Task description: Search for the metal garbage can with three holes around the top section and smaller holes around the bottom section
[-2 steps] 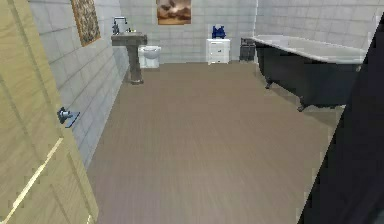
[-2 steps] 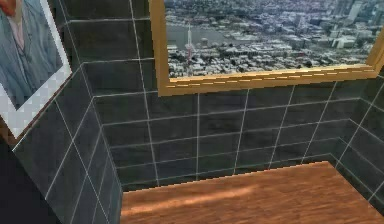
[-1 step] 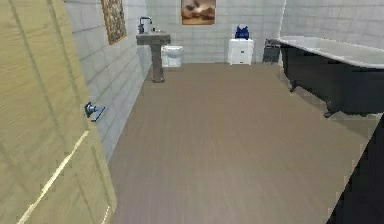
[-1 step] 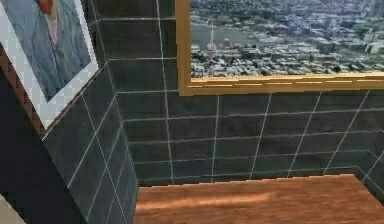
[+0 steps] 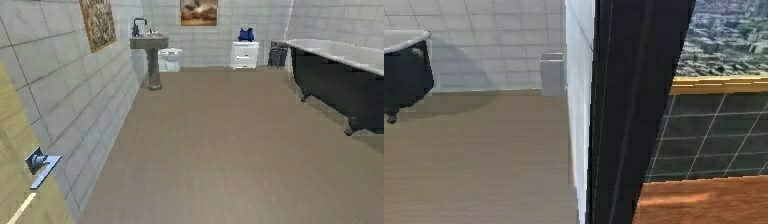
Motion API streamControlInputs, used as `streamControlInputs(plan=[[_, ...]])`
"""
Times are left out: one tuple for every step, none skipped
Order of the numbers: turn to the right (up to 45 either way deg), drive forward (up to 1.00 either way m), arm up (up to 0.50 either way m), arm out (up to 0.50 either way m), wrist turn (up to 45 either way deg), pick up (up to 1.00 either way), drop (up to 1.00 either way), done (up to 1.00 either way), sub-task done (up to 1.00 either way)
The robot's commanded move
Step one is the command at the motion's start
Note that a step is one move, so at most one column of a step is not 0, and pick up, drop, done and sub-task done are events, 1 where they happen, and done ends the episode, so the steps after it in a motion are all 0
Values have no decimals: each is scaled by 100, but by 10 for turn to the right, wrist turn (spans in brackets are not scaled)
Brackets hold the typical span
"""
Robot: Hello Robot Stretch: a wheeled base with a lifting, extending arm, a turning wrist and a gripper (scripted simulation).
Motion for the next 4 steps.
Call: streamControlInputs(plan=[[180, 0, 0, 0, 0, 0, 0, 0, 0], [0, 100, 0, 0, 0, 0, 0, 0, 0], [0, 100, 0, 0, 0, 0, 0, 0, 0], [0, 100, 0, 0, 0, 0, 0, 0, 0]])
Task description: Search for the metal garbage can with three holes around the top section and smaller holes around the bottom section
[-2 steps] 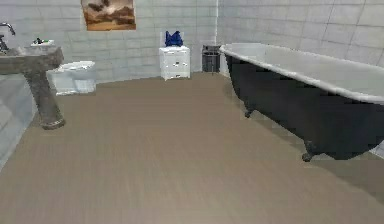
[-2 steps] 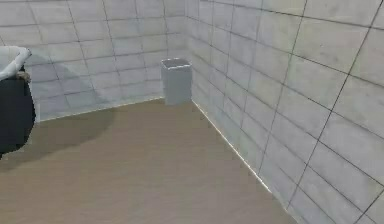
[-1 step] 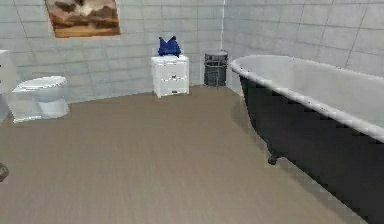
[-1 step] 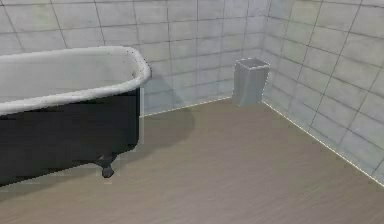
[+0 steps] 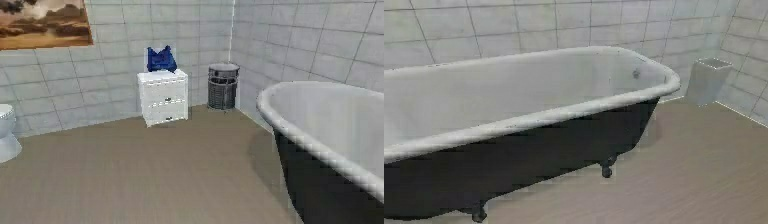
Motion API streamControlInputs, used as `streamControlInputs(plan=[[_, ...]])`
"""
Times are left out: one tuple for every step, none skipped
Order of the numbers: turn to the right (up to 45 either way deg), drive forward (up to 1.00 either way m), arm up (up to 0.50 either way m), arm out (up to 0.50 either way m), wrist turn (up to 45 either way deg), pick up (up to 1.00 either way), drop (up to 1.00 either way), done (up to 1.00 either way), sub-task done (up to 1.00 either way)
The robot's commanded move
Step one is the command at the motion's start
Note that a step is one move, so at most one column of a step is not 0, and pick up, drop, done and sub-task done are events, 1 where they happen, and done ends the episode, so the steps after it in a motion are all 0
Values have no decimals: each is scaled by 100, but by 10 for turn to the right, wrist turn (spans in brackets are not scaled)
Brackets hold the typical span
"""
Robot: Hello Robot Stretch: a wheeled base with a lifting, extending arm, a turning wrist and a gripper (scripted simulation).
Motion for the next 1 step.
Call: streamControlInputs(plan=[[0, 100, 0, 0, 0, 0, 0, 0, 0]])
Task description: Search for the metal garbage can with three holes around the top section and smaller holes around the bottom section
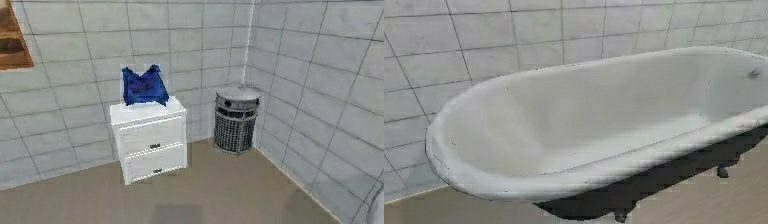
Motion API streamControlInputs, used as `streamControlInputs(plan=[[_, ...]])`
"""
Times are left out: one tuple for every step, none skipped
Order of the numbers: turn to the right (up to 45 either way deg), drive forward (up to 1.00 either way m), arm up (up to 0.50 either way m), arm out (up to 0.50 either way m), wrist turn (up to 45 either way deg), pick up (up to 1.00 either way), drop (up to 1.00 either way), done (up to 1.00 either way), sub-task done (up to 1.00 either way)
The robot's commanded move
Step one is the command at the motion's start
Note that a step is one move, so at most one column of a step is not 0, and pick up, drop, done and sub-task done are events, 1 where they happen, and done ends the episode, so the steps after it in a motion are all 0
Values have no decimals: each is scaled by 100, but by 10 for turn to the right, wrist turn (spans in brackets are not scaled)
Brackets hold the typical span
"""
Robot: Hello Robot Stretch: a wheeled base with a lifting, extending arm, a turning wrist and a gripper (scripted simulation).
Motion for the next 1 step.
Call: streamControlInputs(plan=[[-60, 0, 0, 0, 0, 0, 0, 0, 0]])
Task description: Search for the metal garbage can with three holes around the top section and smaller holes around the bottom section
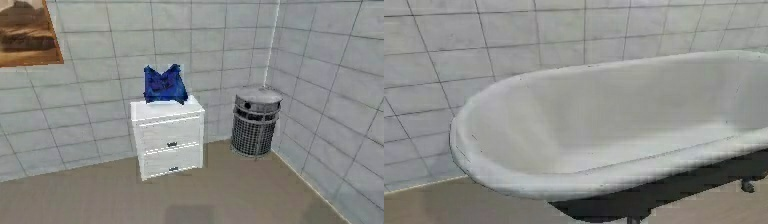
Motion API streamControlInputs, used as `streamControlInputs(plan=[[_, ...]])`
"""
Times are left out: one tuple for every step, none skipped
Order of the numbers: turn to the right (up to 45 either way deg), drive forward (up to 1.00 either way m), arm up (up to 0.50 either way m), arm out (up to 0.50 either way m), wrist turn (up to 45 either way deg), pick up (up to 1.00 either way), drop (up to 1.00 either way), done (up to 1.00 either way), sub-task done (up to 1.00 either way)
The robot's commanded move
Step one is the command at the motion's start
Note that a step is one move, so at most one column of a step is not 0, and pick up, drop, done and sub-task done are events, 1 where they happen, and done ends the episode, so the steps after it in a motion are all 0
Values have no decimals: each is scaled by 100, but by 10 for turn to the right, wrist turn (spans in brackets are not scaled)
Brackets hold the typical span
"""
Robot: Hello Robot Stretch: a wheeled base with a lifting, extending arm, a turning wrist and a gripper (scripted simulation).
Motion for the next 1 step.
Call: streamControlInputs(plan=[[0, 15, 0, 0, 0, 0, 0, 0, 0]])
